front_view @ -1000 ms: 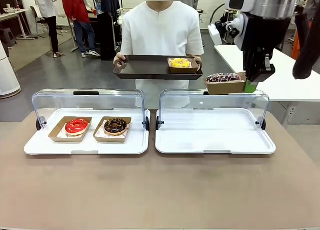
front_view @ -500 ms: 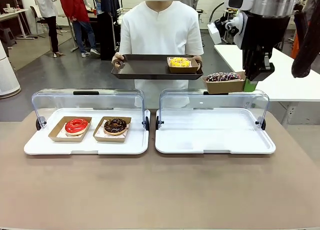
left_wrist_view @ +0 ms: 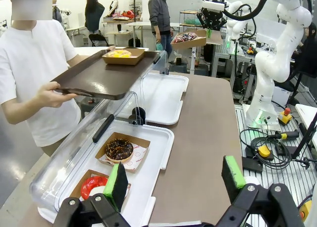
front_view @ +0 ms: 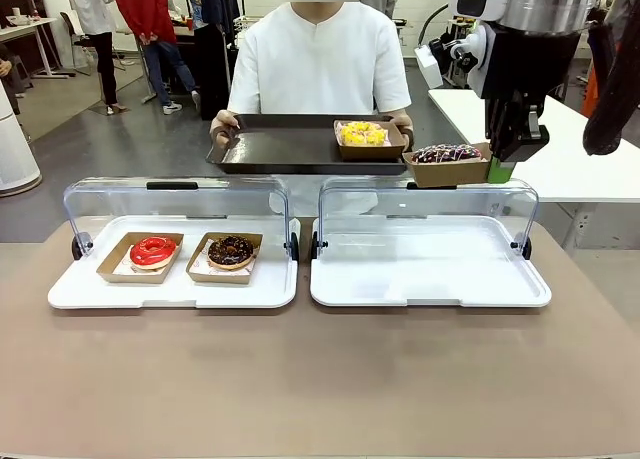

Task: Provide the desired donut to the person.
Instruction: Place the picked Paper togo box onto the Handle tray extended by the person.

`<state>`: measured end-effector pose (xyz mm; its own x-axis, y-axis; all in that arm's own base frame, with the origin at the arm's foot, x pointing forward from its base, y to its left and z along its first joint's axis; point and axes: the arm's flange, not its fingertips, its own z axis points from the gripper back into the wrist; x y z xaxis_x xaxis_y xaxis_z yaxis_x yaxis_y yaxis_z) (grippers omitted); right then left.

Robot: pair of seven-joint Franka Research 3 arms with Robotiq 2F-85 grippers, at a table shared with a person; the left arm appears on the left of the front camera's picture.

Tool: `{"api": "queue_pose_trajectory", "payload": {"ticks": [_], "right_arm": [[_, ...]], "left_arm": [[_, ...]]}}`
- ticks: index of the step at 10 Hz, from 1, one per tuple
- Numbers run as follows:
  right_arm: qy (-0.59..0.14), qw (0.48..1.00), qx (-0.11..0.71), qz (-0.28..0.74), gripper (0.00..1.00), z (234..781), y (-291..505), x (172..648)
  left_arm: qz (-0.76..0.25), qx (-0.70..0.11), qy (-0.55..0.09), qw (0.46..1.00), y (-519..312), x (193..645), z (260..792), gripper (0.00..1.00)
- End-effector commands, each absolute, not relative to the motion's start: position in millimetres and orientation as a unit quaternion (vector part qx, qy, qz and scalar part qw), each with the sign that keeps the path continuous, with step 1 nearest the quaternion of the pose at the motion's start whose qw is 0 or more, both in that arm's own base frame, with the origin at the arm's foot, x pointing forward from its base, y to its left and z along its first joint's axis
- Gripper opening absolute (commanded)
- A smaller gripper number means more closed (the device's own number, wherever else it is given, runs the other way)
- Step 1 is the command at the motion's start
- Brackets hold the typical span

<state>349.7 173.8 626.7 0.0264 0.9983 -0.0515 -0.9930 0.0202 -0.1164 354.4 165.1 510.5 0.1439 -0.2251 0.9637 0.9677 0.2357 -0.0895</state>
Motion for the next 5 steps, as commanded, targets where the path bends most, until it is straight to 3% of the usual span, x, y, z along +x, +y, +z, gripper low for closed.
{"api": "queue_pose_trajectory", "payload": {"ticks": [1, 5], "right_arm": [[-0.023, 0.714, -0.062, 0.697, 0.0, 623.0, 172.0, 345.9], [-0.023, 0.714, -0.062, 0.697, 0.0, 623.0, 172.0, 345.9]], "left_arm": [[-0.468, -0.406, -0.461, 0.635, 165.8, 353.0, 512.1, 1.0], [-0.468, -0.406, -0.461, 0.635, 165.8, 353.0, 512.1, 1.0]]}}
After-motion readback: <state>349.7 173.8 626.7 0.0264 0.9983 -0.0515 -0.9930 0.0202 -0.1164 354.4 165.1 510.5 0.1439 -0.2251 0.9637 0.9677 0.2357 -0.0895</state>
